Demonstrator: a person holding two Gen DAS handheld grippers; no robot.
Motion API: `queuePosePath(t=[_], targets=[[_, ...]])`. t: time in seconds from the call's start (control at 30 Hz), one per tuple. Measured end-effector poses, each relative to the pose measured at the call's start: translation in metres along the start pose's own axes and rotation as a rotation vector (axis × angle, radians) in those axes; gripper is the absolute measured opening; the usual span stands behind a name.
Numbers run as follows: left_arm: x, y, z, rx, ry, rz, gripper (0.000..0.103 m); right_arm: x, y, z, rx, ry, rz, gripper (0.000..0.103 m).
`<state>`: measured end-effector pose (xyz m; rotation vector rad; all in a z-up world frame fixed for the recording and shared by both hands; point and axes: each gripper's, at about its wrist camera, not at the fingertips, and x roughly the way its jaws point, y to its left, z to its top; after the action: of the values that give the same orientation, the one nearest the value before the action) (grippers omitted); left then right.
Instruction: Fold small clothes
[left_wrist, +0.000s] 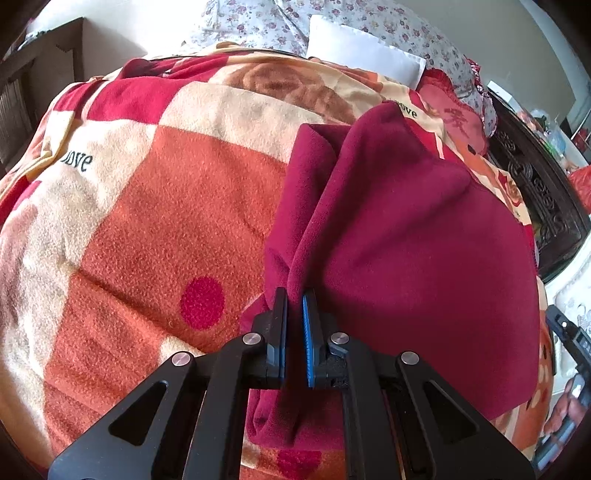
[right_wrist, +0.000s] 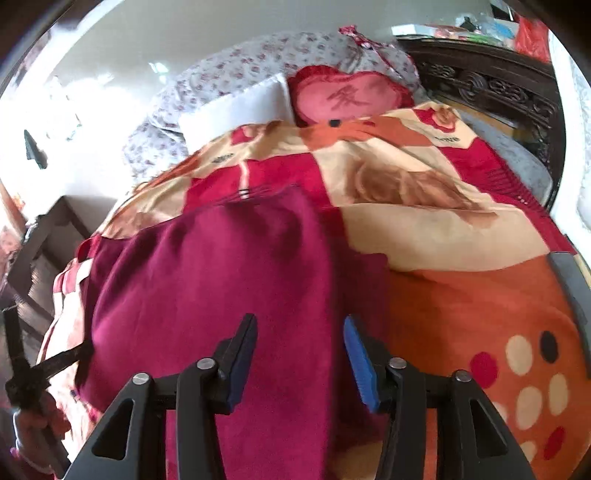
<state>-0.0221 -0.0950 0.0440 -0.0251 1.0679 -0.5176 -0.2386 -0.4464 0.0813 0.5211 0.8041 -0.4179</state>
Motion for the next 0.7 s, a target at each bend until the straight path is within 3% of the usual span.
queuePosePath(t=[0.1, 0.13, 0.2, 0.33, 0.5, 0.7], targets=[[0.000, 0.000, 0.000, -0.009, 0.002, -0.001, 0.007, 0.024, -0.007, 0.004, 0.002, 0.076, -0.009, 0.045], [0.000, 0.001, 0.001, -0.012, 0.004, -0.003, 0.007, 0.030, -0.009, 0.004, 0.003, 0.089, -0.006, 0.028], [-0.001, 0.002, 0.001, -0.015, 0.008, -0.007, 0.007, 0.028, -0.011, 0.002, 0.011, 0.079, 0.044, 0.007], [-0.002, 0.002, 0.002, -0.003, 0.012, -0.008, 0.007, 0.003, -0.004, -0.001, -0.051, 0.015, 0.040, 0.007], [0.002, -0.004, 0.000, 0.012, 0.004, 0.009, 0.007, 0.017, -0.022, -0.015, -0.005, 0.073, 0.016, 0.006], [0.000, -0.005, 0.002, 0.016, 0.012, 0.013, 0.007, 0.006, -0.022, -0.005, 0.044, 0.065, 0.034, 0.006]])
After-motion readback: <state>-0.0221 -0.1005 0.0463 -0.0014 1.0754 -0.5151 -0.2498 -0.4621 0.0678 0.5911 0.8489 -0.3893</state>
